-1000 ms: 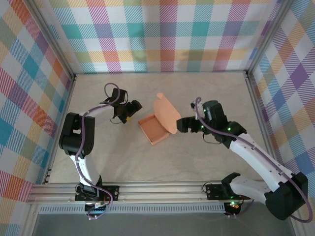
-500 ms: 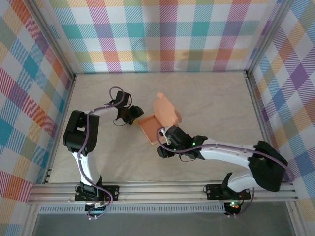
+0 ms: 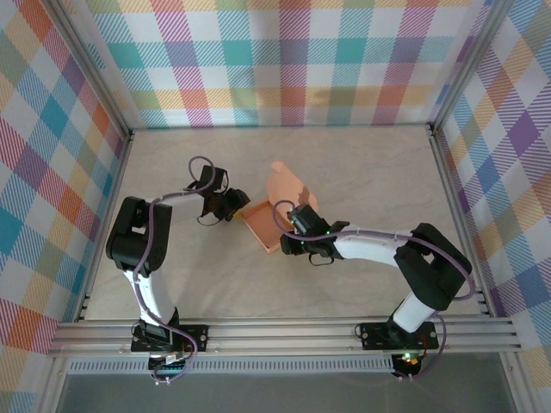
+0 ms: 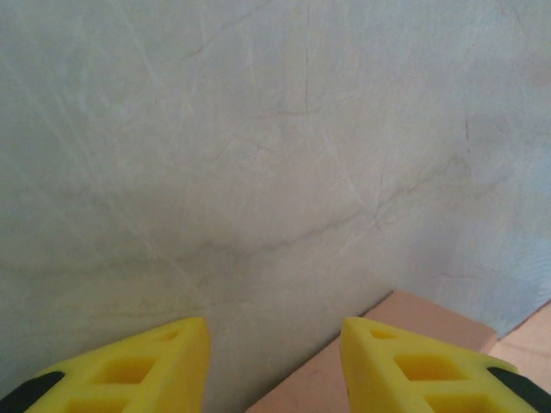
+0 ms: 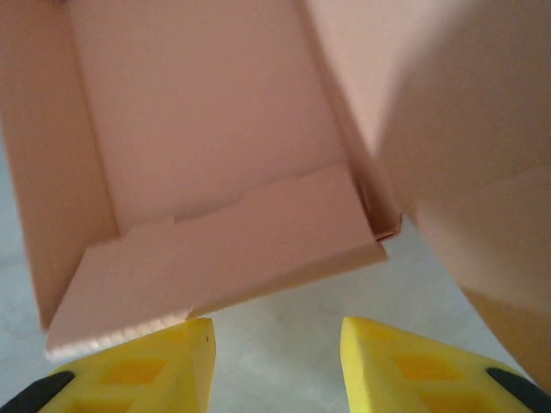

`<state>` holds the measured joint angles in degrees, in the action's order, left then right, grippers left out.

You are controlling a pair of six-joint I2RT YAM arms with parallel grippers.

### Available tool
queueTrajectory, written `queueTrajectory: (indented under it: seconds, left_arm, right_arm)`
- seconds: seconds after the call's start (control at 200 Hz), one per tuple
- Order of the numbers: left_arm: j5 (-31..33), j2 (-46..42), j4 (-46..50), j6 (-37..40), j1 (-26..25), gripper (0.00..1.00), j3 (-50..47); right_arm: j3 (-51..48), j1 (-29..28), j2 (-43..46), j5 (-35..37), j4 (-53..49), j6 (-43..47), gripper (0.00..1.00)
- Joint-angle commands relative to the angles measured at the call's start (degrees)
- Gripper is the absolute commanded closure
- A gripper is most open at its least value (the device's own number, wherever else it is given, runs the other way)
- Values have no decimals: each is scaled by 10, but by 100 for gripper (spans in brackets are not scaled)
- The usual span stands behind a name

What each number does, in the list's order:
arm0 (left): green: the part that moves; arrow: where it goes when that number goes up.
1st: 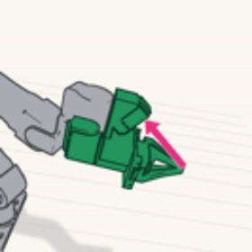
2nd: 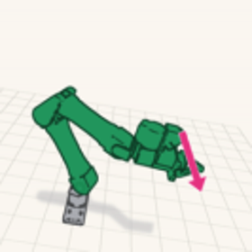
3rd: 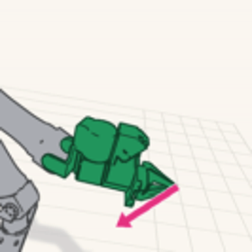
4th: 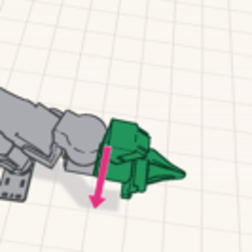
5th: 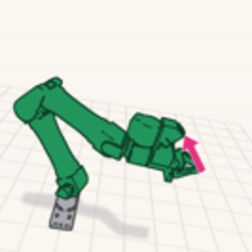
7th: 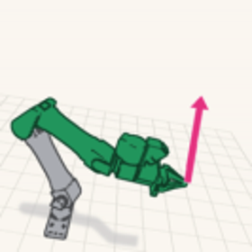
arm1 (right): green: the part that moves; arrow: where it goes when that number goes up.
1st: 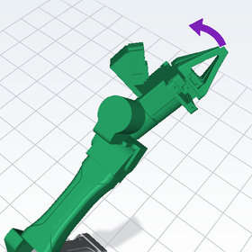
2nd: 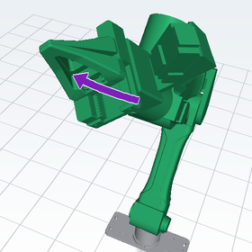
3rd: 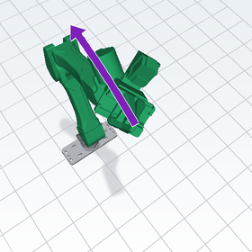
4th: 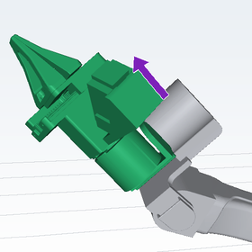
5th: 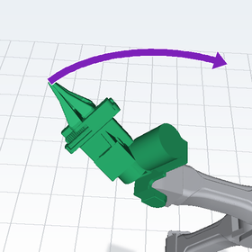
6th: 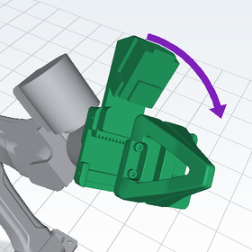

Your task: Fold the paper box

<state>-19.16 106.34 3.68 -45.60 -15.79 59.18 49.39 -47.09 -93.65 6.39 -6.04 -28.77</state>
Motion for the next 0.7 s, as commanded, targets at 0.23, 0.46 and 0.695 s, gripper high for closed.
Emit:
queueTrajectory:
  seconds: [0.23, 0.46, 0.695]
  left_arm:
    - [-7, -71, 26, -34, -29, 57, -85]
    - [17, -98, 15, -62, -63, 58, -126]
    - [69, -124, 53, -40, -63, 56, -118]
  right_arm:
    - [85, 93, -65, -22, -22, 72, 55]
    - [119, 130, -88, -30, -21, 83, 54]
    - [58, 139, -12, -34, -8, 114, 49]
